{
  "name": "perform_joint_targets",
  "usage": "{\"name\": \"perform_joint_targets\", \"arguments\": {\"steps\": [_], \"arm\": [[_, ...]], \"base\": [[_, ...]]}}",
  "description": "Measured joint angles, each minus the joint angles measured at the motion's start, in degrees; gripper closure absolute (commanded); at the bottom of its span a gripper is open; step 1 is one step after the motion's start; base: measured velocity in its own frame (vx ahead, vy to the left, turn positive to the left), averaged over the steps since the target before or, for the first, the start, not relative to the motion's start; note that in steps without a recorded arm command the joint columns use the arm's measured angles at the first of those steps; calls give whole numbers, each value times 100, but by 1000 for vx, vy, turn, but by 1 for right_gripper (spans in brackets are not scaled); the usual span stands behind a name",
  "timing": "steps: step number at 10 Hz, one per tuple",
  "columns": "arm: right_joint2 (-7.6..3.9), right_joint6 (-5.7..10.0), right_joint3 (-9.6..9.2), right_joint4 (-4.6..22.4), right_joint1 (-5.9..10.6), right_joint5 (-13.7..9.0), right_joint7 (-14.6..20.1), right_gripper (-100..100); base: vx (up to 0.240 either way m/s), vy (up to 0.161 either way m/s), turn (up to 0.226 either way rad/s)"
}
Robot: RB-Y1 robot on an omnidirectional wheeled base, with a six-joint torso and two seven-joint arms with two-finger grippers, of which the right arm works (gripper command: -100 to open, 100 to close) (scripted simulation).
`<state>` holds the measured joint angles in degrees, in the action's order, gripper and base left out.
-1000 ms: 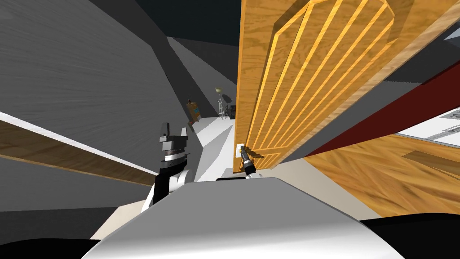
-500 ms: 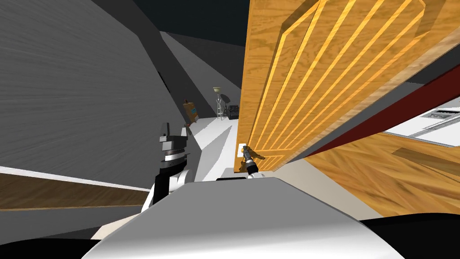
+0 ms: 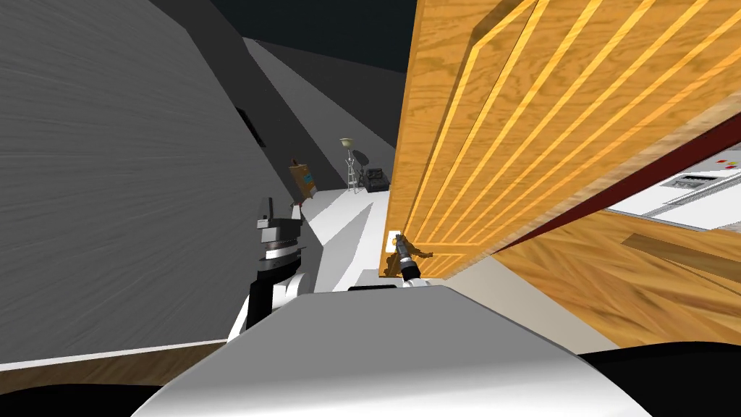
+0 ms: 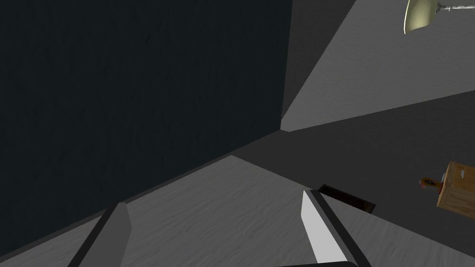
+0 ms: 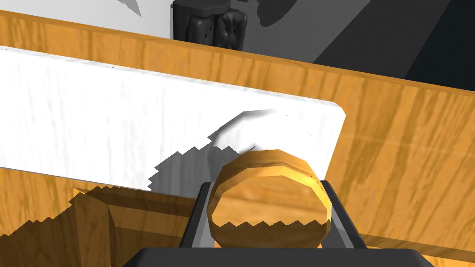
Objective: Push the door open
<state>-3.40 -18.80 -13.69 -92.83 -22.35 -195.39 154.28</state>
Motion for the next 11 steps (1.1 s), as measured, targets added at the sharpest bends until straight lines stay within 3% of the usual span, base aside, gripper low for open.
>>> {"name": "perform_joint_targets", "arguments": {"steps": [1,3,4,11], "arm": [[-33,-30,51,78,69,-36,33,100],[-27,-73,222,82,52,-101,58,100],[-12,-68,312,69,39,-138,66,-100],[-95,-103,150,-118,-136,-471,219,-100]], "base": [[125,64,-106],[182,75,-112],[-17,61,-38],[-199,60,-7]]}}
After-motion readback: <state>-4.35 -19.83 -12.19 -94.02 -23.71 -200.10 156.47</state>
